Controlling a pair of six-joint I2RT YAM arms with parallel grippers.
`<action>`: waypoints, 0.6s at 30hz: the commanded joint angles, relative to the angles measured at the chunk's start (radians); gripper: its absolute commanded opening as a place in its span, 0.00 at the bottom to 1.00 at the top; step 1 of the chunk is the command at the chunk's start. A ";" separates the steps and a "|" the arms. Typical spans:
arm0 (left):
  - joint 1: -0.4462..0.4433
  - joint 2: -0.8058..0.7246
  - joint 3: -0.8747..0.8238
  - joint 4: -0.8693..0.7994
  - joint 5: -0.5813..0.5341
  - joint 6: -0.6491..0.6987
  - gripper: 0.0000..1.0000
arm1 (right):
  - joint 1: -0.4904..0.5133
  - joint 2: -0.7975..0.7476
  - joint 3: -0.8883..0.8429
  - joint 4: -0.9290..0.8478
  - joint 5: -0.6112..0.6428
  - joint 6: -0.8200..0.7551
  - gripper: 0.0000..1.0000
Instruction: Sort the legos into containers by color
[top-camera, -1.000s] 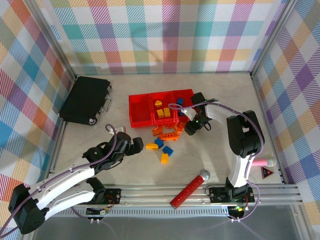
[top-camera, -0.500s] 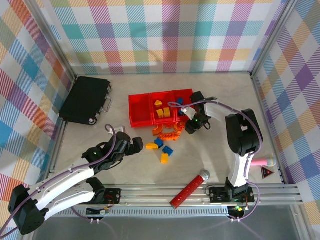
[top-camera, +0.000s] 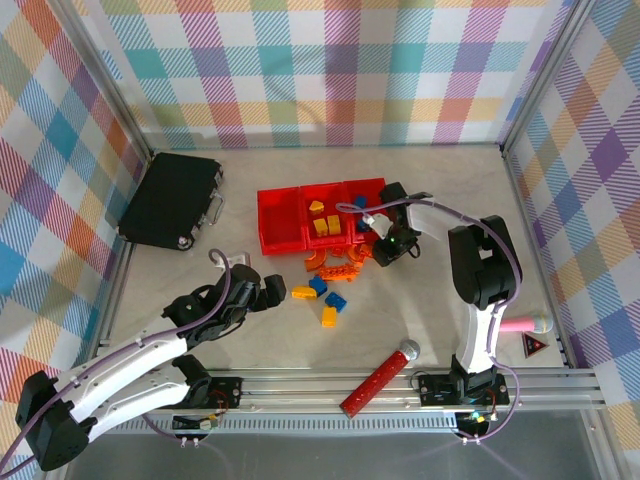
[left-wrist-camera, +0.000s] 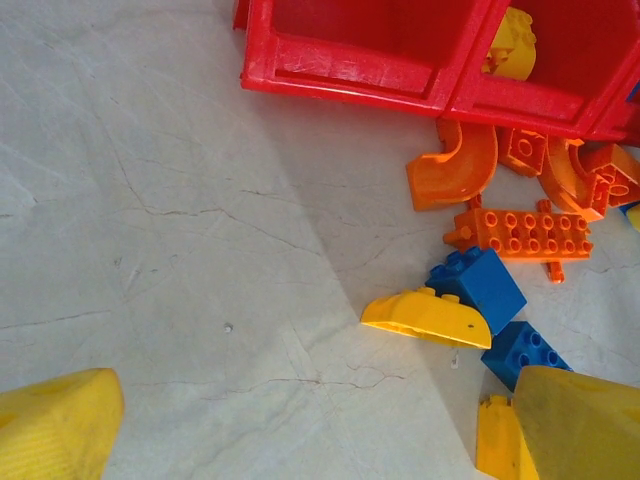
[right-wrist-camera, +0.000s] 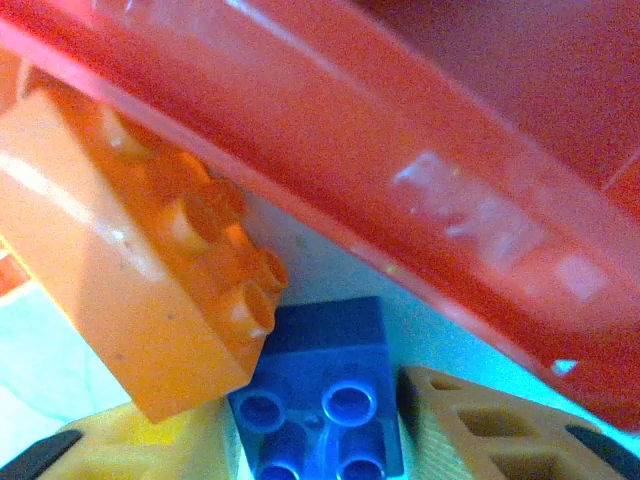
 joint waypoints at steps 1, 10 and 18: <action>-0.013 -0.015 -0.016 -0.012 -0.024 0.005 1.00 | -0.006 -0.006 0.024 -0.058 -0.006 0.012 0.40; -0.013 -0.003 -0.024 0.013 -0.009 -0.003 1.00 | -0.006 -0.094 0.001 -0.102 -0.003 0.069 0.33; -0.013 0.004 -0.039 0.032 -0.002 -0.008 1.00 | -0.004 -0.273 0.017 -0.132 -0.063 0.128 0.33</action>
